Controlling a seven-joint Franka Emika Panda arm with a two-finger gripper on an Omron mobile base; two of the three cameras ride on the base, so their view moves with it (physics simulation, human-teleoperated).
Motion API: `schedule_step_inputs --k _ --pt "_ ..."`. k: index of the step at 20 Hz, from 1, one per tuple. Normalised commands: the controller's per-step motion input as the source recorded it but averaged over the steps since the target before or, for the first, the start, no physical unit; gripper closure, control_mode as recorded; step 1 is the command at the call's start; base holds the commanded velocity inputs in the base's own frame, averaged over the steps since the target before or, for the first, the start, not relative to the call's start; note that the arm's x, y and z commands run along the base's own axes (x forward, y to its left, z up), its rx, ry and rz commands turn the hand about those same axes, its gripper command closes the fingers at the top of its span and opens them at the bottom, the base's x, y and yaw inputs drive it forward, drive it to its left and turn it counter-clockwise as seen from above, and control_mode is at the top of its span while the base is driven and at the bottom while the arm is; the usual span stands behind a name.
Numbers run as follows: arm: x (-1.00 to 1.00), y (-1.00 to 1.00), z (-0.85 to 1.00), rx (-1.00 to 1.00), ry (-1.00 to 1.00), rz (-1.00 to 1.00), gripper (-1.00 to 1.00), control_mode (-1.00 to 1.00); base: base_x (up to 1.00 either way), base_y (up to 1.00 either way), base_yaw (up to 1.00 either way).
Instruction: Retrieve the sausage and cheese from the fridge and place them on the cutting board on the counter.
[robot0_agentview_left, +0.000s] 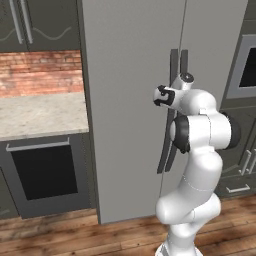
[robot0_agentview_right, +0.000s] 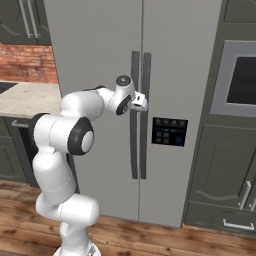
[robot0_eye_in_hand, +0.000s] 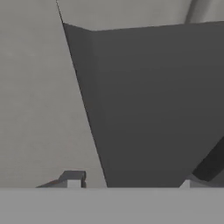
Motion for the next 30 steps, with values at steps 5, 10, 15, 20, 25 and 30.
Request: schedule_step_inputs --k 5,10,15,20,25,30 --pt "0.00 0.27 0.01 0.03 -0.12 0.05 1.00 -1.00 0.00 0.00 0.00" --pt "0.01 0.60 0.00 0.02 -0.23 0.01 1.00 -1.00 0.00 0.00 0.00" --pt "0.00 0.69 0.22 0.00 -0.16 0.00 1.00 -1.00 0.00 0.00 0.00" --pt "-0.08 0.57 0.57 0.02 -0.02 0.00 1.00 -1.00 0.00 0.00 0.00" --pt "-0.49 0.40 0.74 0.00 0.04 0.00 1.00 -1.00 0.00 0.00 0.00" --pt "-0.54 0.32 0.77 0.00 0.08 0.00 1.00 -1.00 0.00 0.00 0.00"
